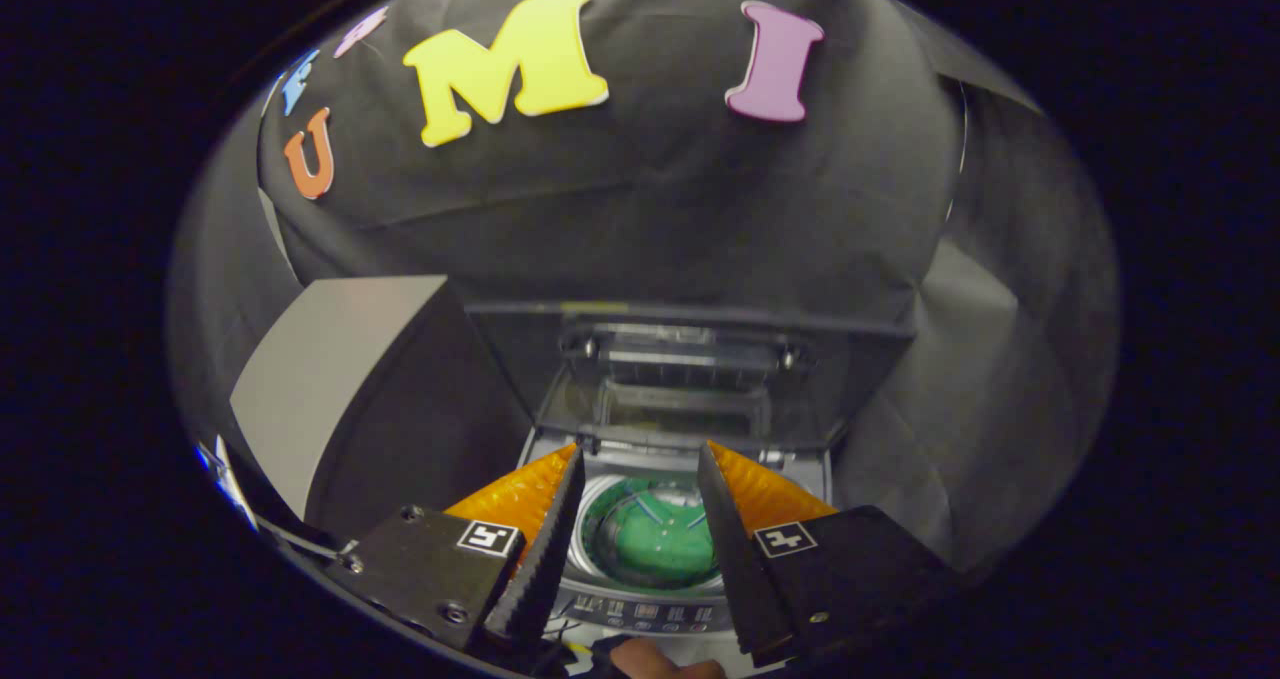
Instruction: Put the clothes into the washing machine and then close the washing machine lid.
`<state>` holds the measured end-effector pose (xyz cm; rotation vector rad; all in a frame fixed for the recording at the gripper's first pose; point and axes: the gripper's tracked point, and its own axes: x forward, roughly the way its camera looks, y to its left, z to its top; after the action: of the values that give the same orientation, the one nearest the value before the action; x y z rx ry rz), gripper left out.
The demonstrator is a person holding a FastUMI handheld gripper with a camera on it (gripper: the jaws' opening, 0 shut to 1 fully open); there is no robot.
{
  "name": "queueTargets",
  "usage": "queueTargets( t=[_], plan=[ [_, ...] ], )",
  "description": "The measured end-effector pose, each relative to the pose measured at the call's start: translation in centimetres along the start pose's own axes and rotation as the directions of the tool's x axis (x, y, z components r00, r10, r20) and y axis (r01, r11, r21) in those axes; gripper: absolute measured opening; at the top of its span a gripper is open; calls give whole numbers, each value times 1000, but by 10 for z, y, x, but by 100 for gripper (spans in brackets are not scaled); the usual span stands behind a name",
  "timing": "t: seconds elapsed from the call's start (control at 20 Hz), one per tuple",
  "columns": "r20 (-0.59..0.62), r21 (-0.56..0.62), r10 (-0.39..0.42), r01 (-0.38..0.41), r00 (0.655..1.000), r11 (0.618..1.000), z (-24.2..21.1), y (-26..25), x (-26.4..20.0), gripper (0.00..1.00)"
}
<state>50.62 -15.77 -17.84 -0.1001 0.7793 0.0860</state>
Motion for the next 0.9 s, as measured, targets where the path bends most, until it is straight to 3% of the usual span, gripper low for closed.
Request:
queueTargets(
  t=[0.45, 0.6, 0.7, 0.9],
  plan=[
    [132, -37, -80, 86, 988, 996, 100, -7, 4, 72],
    [134, -48, -85, 92, 987, 995, 117, -5, 19, 72],
    [125, -48, -113, 120, 986, 992, 120, -9, 29, 80],
    [79, 18, -103, 102, 992, 995, 119, -8, 66, 83]
  ],
)
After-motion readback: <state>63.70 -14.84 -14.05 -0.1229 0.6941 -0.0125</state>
